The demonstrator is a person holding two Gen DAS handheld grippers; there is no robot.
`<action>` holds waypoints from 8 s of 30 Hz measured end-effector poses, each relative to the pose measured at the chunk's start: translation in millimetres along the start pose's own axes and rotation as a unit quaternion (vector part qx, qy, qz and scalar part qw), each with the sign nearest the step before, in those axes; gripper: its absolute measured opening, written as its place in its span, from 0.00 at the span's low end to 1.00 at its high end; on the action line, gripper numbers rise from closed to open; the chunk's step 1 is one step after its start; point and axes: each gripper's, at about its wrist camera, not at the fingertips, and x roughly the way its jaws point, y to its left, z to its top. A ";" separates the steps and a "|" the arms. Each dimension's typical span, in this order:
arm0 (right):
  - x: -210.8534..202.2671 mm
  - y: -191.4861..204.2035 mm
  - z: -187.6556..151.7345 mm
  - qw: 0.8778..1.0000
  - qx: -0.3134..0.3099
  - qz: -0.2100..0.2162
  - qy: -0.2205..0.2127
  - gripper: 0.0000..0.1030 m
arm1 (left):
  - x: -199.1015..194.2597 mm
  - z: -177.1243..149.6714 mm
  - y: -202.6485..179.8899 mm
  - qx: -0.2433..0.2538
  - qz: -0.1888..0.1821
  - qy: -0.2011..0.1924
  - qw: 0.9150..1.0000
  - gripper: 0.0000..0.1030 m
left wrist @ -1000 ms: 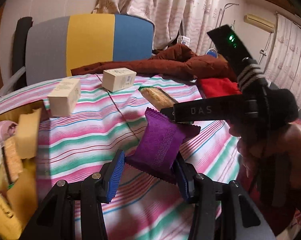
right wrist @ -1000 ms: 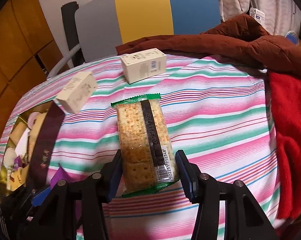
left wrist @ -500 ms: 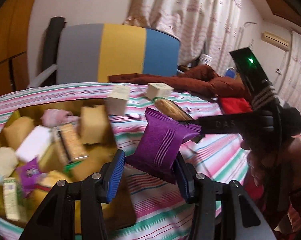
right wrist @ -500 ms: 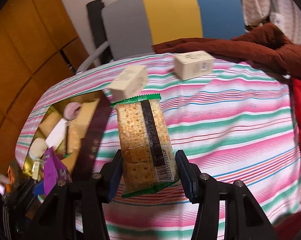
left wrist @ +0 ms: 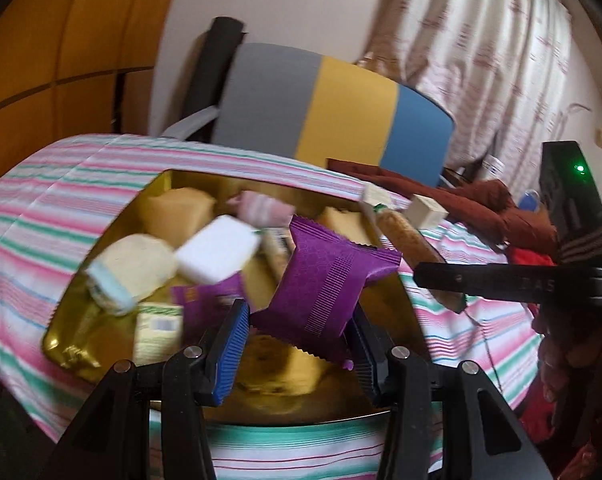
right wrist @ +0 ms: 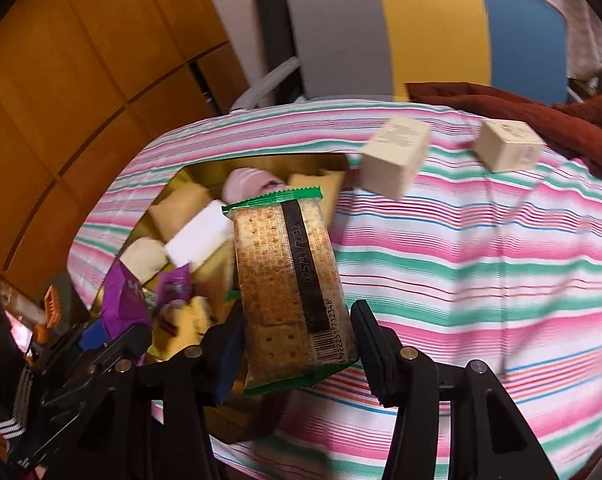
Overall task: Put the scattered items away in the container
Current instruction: 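Open the right tool to drop the cracker packet while the left tool drops the purple packet in the tray, then move both open tools from the tray to the cream boxes, then grasp a cream printed box with the right tool while the left tool grasps the other cream box, then carry both cream boxes in the tools over the tray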
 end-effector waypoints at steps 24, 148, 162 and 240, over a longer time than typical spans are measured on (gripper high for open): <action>57.4 86.7 30.8 0.997 -0.059 0.033 0.027 0.44 | 4.7 -12.4 43.4 0.017 0.031 0.061 0.998 0.47; 72.9 -286.3 122.9 0.966 0.201 -0.162 0.011 0.51 | 136.6 101.3 -120.4 0.097 -0.017 0.121 0.988 0.65; 44.4 -269.0 67.3 0.978 0.133 -0.162 0.010 0.51 | 252.4 133.8 -176.0 0.199 0.031 0.195 0.960 0.74; -41.3 -276.7 56.4 0.959 0.117 -0.250 -0.067 0.50 | 154.1 21.7 -260.2 0.172 -0.120 0.165 0.964 0.49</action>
